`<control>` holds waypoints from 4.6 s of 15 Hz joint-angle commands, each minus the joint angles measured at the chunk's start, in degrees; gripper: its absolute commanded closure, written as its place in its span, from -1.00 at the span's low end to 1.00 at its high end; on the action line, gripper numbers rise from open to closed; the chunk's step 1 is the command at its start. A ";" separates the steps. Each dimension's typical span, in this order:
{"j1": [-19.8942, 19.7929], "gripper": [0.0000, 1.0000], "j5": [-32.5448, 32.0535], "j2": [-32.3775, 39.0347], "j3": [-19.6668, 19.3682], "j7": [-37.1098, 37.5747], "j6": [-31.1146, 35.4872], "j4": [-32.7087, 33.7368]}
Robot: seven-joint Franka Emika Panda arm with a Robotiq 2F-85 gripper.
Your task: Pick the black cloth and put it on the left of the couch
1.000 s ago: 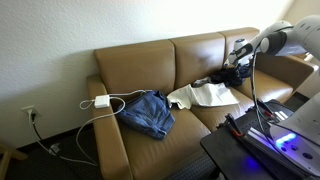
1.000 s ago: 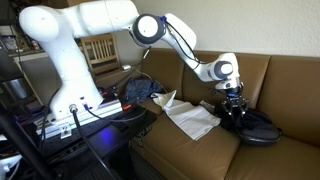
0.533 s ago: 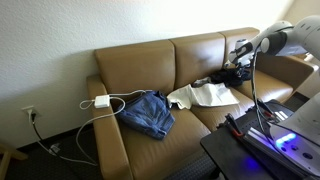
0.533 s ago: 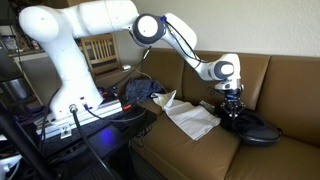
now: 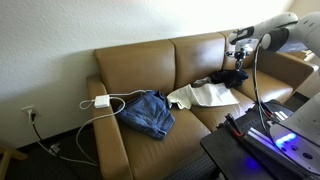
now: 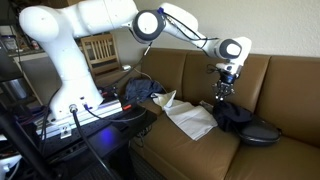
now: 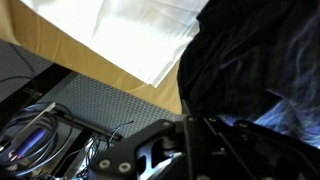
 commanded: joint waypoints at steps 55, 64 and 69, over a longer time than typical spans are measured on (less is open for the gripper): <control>59.32 0.99 -1.34 -24.93 23.91 -62.05 -21.09 5.93; 60.69 0.99 7.26 -11.53 21.38 -71.21 -33.01 13.34; 61.20 0.99 4.18 -1.69 17.38 -73.55 -30.12 15.96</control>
